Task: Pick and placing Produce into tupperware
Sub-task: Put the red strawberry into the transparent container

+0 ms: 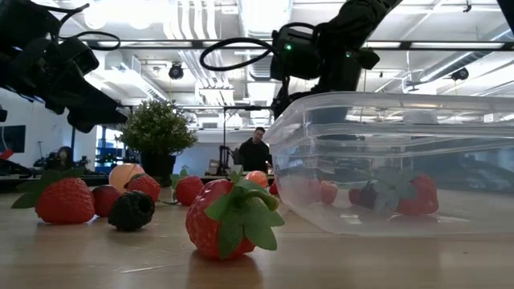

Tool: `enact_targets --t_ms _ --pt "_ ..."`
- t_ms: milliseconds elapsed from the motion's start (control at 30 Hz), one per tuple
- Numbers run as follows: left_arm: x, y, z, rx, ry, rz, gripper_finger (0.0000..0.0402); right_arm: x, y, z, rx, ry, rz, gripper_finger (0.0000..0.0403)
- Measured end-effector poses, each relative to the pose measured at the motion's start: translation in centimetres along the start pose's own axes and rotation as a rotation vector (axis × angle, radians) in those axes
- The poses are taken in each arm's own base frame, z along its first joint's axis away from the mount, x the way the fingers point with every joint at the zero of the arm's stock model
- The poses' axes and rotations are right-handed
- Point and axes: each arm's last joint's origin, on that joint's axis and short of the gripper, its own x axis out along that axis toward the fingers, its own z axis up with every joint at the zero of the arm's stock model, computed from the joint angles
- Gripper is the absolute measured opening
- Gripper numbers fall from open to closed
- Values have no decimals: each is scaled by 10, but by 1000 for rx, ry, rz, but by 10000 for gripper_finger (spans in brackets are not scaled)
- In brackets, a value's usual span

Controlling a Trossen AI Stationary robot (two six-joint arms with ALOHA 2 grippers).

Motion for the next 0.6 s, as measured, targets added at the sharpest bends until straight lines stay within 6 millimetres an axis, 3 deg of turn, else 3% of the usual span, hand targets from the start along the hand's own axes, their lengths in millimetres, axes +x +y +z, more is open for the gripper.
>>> enact_targets --t_ms 600 --pt "0 0 0 0 0 0 217 6 -2 -9 24 37 -7 221"
